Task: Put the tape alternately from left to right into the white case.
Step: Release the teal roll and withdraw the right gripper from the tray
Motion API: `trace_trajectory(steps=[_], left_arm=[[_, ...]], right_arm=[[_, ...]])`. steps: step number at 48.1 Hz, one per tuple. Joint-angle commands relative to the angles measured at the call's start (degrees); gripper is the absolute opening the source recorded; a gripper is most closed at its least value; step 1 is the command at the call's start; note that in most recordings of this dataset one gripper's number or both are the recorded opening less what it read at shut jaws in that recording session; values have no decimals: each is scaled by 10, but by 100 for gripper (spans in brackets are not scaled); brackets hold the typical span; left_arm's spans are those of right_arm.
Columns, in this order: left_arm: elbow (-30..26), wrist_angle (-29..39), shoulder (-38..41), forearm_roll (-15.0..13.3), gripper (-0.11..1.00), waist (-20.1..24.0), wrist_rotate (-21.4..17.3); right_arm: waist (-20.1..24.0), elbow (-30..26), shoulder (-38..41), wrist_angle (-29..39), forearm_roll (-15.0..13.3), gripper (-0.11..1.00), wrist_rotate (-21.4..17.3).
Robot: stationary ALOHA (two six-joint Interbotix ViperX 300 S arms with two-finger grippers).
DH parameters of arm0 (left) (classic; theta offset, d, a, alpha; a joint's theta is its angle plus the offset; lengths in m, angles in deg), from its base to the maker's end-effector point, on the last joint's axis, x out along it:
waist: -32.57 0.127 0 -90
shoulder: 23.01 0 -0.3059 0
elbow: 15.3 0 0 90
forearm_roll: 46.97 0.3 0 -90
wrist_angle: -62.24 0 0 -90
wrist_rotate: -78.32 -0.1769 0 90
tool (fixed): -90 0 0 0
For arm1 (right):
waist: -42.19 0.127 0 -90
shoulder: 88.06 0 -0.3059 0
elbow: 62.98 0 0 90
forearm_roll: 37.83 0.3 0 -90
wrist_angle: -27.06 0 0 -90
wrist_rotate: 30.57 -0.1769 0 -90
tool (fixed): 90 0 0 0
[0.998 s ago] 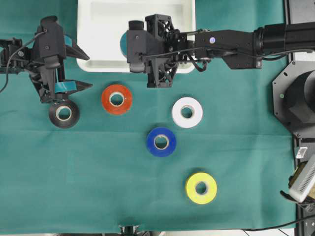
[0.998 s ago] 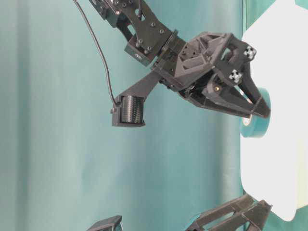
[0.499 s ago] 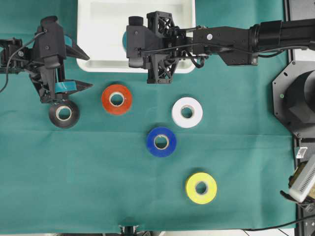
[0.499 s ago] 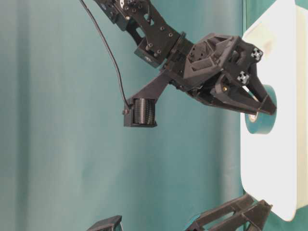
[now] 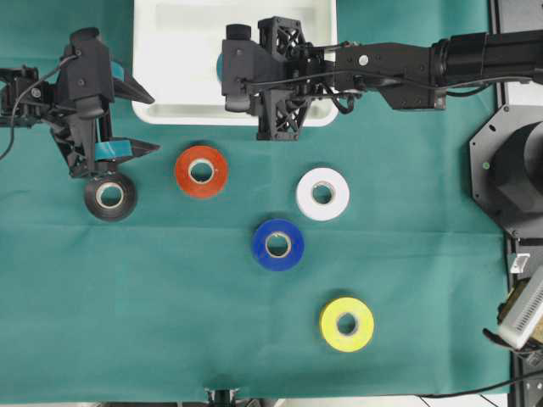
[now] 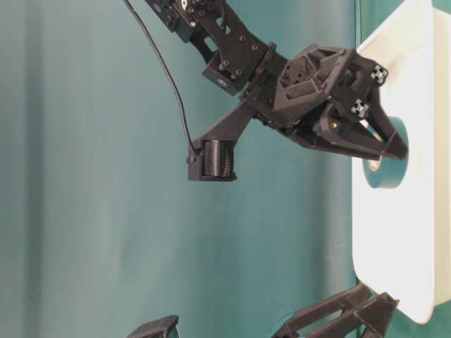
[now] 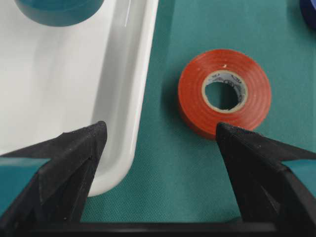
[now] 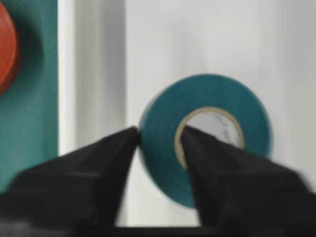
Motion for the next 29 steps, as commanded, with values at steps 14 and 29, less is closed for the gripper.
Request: trace_trajectory(steps=[14, 29], left_arm=[[-9, -4, -7, 0, 96, -1, -1], [-10, -4, -8, 0, 96, -2, -1]], right_arm=[[-1, -5, -10, -6, -1, 74, -1], [25, 3, -39, 0, -1, 74, -1]])
